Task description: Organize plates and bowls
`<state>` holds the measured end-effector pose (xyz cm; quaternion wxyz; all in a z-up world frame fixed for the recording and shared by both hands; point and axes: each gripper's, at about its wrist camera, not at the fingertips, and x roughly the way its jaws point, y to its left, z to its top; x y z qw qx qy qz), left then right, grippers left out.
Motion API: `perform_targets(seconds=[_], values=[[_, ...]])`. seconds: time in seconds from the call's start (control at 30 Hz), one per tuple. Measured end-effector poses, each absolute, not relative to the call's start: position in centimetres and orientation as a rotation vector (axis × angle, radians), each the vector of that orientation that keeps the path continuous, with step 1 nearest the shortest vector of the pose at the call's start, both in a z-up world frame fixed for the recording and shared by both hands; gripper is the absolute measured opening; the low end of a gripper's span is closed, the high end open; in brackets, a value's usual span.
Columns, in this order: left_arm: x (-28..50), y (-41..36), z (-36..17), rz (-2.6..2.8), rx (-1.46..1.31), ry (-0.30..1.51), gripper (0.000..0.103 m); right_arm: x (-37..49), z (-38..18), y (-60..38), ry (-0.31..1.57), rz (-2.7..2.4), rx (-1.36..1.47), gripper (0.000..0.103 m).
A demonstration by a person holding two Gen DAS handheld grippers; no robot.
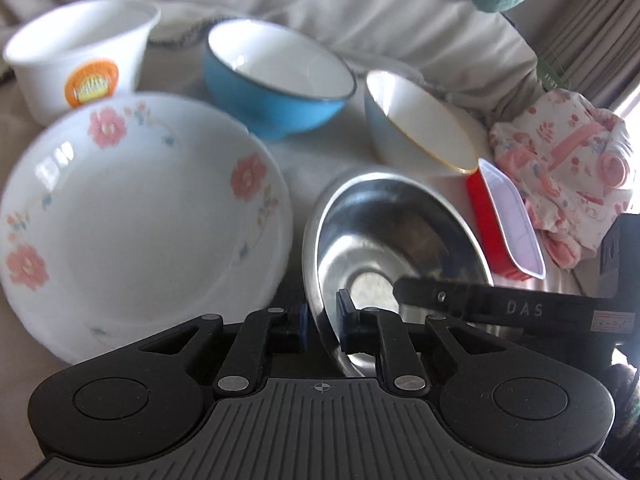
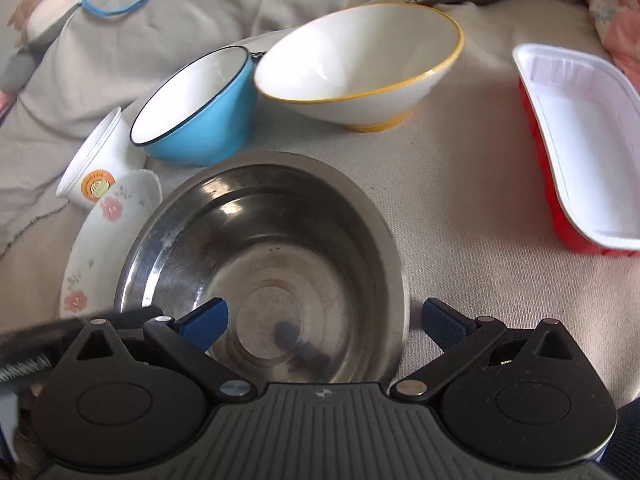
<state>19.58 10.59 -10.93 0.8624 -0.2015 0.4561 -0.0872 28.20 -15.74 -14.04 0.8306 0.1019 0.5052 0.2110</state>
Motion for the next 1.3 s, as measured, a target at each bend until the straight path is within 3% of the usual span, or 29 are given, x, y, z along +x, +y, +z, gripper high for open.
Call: perform_targets(seconds=[0.5, 0.6, 0.67, 1.03, 1.3], values=[[19.1, 10.6, -11.2, -0.115, -0.413, 0.911, 0.014, 27.7, -13.8, -16.1, 1.010, 0.437, 0.255, 0.102], [18.5, 10.7, -11.2, -0.150, -0.429, 0.904, 0.015, 27.2, -13.0, -16.6, 0.928, 0.383, 0.253, 0.081], [18.1, 10.5, -11.1, -0.176, -0.431, 0.905, 0.018, 27.0, -12.7, -16.7, 0.916, 0.410, 0.264, 0.055], [15.7, 9.8, -11.4, -0.225, -0.385, 0.984, 0.019, 23.9, -13.9, -18.0, 1.023, 0.509, 0.304, 0.052], [16.5, 10.5, -10.8, -0.192, -0.405, 0.931, 0.019, 24.2, -12.6, -17.2, 0.958, 0.474, 0.260, 0.048]])
